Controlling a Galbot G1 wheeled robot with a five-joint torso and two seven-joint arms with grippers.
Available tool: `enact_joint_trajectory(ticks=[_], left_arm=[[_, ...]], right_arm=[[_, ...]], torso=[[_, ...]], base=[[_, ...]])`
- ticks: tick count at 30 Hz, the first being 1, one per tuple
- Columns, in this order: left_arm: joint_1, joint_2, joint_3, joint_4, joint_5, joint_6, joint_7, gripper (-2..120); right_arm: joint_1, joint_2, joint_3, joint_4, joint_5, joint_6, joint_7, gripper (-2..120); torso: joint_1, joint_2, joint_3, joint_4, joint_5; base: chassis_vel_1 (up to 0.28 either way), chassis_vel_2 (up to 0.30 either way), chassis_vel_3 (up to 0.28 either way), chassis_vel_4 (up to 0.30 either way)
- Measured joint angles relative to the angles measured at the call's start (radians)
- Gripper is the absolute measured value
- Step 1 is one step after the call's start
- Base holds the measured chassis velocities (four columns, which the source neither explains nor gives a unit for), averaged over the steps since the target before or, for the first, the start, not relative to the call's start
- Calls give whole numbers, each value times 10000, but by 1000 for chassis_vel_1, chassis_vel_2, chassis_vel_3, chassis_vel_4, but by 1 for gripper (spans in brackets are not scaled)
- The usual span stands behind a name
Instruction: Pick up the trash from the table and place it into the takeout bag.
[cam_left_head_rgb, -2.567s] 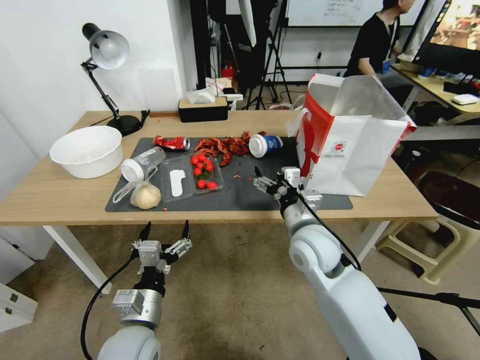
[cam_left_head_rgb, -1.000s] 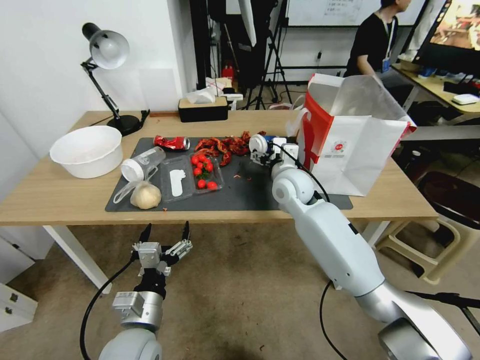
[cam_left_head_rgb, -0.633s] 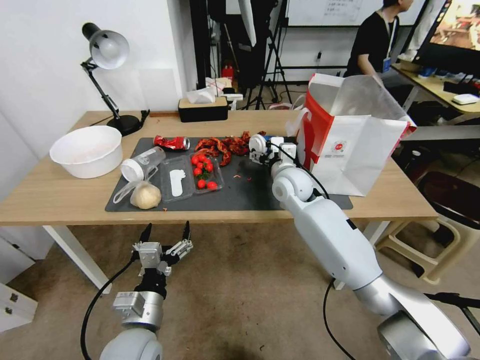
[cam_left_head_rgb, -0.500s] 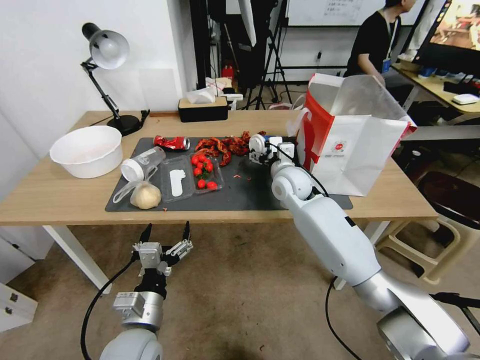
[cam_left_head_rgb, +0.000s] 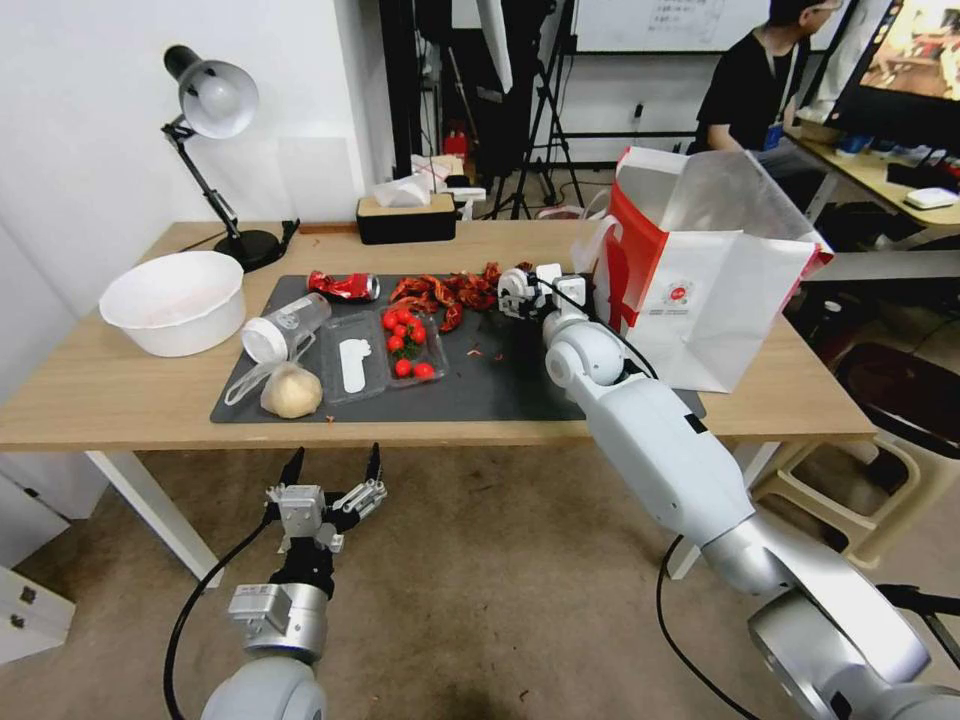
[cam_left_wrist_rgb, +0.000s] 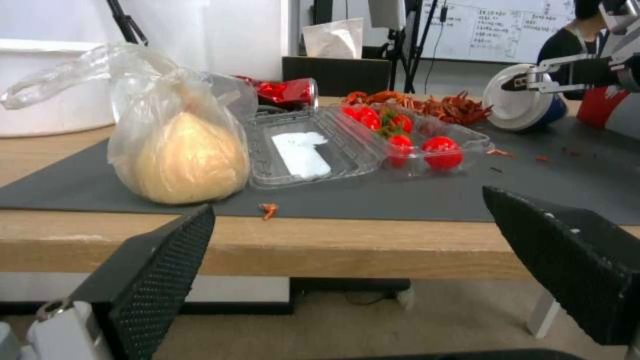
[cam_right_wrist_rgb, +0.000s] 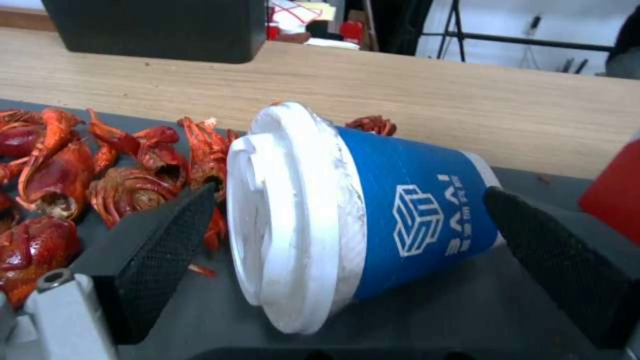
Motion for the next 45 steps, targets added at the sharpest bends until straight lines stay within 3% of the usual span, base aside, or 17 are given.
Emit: enact_joint_trajectory(ticks=[11,33,45], left_arm=[[-3,-15,14,35,29,-50,-1,100],[160,-139,4,12,141,-148,22,100],[147,-66,44,34,149,-189,0,100]], right_arm=[[57,-16,-1,-416,-188,466,-1029,100],[163,145,25,-1108,-430,675,-1437,100],[72,164,24,-991,-465,792,-1347,65]], torso=[[1,0,0,0,1],[1,0,0,1,1],[1,-1,0,0,1]], base=[[0,0,0,0],[0,0,0,0],[0,0,0,0]])
